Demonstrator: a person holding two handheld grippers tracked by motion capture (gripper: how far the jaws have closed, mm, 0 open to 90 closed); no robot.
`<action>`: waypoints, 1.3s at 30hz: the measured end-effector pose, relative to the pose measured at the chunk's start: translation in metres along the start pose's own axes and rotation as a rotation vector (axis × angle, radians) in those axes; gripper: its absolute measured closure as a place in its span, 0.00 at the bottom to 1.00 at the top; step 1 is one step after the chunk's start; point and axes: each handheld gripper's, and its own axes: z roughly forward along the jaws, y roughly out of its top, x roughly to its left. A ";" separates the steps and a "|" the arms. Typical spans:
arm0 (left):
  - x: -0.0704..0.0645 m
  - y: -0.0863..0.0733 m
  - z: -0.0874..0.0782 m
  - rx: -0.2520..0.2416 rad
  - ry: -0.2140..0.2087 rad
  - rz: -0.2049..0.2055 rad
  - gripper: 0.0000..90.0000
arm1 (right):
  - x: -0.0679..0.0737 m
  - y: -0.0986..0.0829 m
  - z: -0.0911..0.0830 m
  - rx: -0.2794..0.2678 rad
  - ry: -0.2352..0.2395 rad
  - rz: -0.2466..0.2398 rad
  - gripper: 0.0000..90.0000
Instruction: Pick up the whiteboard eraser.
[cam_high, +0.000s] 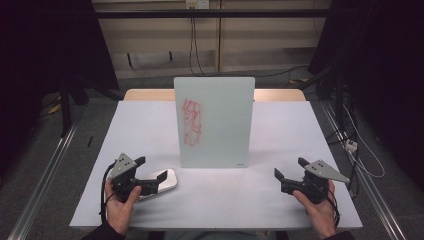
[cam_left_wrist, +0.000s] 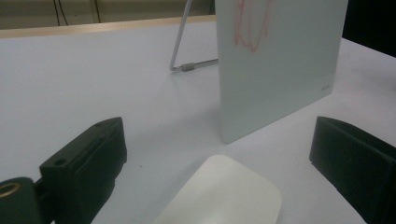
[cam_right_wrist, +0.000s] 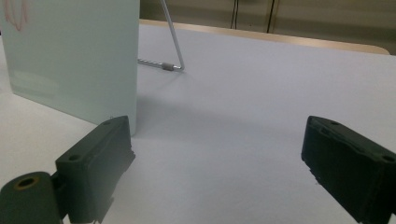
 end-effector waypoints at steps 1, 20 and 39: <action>0.000 0.000 0.000 0.005 0.001 0.008 0.04 | 0.000 0.000 0.000 -0.002 -0.001 0.002 0.09; 0.009 0.008 0.003 0.117 -0.066 0.022 0.08 | 0.000 0.000 0.002 0.012 0.015 0.006 0.09; 0.015 0.023 0.002 0.258 -0.194 0.136 0.08 | 0.002 0.002 0.005 0.025 0.023 -0.003 0.09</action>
